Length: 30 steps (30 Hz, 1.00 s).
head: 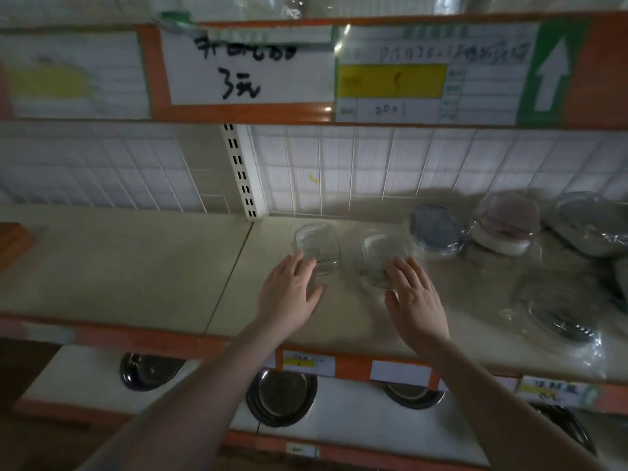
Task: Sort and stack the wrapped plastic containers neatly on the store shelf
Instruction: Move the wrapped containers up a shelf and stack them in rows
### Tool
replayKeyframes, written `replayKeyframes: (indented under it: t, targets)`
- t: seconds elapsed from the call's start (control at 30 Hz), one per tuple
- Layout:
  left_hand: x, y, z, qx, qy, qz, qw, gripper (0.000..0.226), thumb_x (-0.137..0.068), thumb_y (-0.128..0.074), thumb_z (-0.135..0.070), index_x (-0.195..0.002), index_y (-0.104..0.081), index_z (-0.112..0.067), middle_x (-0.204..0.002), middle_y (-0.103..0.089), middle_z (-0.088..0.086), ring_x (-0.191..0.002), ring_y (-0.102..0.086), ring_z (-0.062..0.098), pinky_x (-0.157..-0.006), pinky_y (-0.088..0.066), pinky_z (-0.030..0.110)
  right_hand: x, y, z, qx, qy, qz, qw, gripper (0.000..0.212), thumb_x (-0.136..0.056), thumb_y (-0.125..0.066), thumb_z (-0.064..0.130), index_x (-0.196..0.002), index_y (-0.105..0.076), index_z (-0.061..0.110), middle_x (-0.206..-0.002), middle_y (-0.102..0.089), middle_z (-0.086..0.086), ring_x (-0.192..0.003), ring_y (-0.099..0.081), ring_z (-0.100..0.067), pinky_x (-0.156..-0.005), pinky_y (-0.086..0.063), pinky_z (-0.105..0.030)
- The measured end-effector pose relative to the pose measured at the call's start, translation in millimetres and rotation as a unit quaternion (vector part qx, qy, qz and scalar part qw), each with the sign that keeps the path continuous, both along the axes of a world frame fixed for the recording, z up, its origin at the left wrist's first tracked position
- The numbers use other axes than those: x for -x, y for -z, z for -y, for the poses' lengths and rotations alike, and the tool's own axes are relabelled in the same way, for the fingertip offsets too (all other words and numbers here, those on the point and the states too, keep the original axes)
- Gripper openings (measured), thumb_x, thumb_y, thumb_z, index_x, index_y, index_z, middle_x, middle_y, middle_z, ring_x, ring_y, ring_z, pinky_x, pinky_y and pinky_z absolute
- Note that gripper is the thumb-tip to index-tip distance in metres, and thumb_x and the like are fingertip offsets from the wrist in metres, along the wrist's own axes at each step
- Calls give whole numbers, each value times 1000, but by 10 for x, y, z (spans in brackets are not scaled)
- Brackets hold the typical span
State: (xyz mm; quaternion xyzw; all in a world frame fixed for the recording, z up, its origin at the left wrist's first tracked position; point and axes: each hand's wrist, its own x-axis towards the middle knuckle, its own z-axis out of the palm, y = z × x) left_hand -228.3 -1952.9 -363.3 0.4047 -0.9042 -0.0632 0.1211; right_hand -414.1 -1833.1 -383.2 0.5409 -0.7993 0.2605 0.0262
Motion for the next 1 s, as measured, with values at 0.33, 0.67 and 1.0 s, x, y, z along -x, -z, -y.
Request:
replayKeyframes:
  t: [0.33, 0.67, 1.0]
  targets:
    - [-23, -276, -220, -104, -131, -75, 983, 56, -87, -51, -58, -125, -49, -18, -125, -46, 5, -114, -46, 22, -88, -42, 29, -337, -255, -273, -28, 143, 85, 986, 65, -80, -43, 59, -119, -55, 8, -113, -54, -17, -104, -50, -38, -90, -38, -44]
    - [235, -234, -276, -211, -200, -2, 957, 86, -79, -63, -44, -146, -17, -20, -144, -25, 12, -131, -30, 32, -108, -29, 41, -248, -282, -284, -86, 142, 109, 980, 83, -69, -68, 58, -134, -39, 18, -124, -48, -10, -115, -45, -31, -98, -32, -39]
    - [191, -184, -352, -178, -211, 14, 961, 99, -70, -73, -51, -146, -13, -31, -139, -29, 11, -124, -34, 33, -101, -31, 40, -260, -283, -373, -128, 136, 84, 979, 88, -69, -68, 60, -142, -32, 28, -128, -43, -7, -120, -39, -29, -104, -24, -39]
